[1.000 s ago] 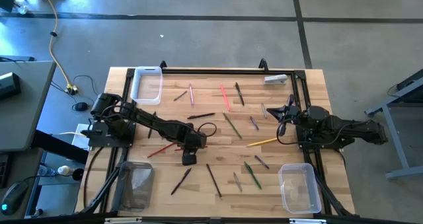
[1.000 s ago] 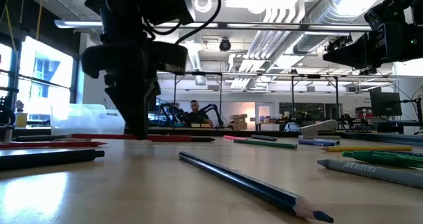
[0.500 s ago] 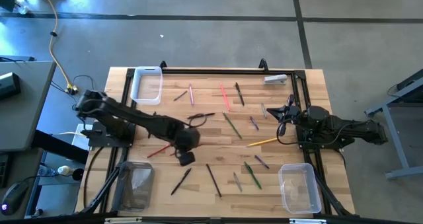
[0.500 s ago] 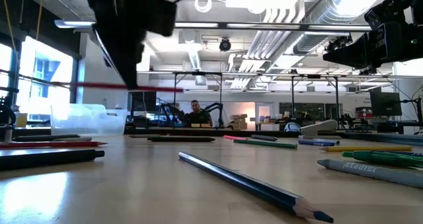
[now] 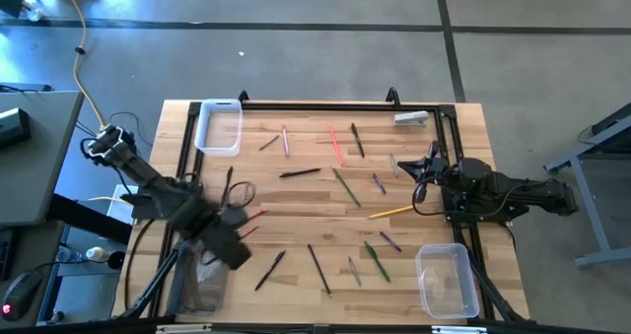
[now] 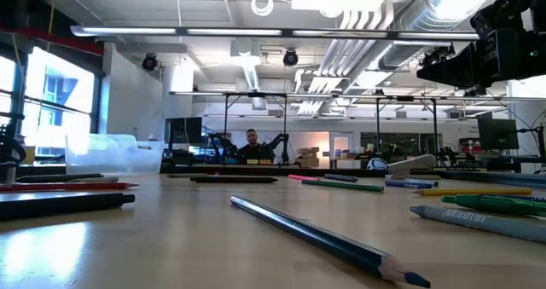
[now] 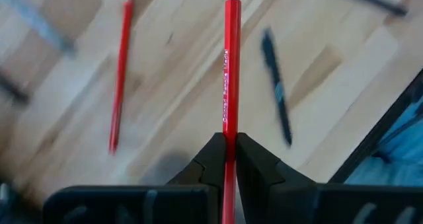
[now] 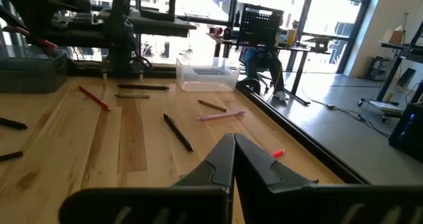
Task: Sort crayons/erasers/pens/pencils in bins
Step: Put the right red pencil into the black bin
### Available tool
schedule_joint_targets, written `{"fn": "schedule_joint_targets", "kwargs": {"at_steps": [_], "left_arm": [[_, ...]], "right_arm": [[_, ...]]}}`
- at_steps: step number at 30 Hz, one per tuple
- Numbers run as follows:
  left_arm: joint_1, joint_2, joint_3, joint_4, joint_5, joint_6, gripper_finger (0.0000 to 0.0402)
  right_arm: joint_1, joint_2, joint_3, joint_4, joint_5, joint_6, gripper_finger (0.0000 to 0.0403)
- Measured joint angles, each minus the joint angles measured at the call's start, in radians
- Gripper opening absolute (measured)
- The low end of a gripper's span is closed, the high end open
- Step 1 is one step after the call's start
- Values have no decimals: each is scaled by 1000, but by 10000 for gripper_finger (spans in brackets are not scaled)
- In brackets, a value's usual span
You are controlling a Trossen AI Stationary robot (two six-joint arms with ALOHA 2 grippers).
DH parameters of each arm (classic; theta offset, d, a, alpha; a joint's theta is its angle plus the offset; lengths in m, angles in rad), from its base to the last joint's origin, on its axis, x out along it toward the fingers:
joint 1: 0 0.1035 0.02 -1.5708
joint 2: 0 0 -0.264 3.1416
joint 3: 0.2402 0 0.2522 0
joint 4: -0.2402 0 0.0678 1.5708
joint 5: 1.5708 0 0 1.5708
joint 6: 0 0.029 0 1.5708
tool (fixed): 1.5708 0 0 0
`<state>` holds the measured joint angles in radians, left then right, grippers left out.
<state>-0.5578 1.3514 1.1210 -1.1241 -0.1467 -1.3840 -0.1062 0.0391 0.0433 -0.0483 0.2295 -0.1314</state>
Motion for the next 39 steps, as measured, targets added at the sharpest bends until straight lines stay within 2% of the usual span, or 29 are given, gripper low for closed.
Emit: {"fn": "schedule_joint_targets", "kwargs": {"at_steps": [4,12,16,21,28,39], "left_arm": [[-163,-10,0,-79,-47,-219,15],[-473,-1,-74,-87,-203,-652,14],[-591,30,-106,-88,-250,-794,11],[-670,111,-113,-72,-260,-839,9],[-703,224,-112,1,-260,-840,8],[-702,246,-112,20,-221,-825,8]], "right_arm": [[0,0,0,0,0,0,0],[0,0,0,0,0,0,0],[0,0,0,0,0,0,0],[0,0,0,0,0,0,0],[0,0,0,0,0,0,0],[0,0,0,0,0,0,0]]}}
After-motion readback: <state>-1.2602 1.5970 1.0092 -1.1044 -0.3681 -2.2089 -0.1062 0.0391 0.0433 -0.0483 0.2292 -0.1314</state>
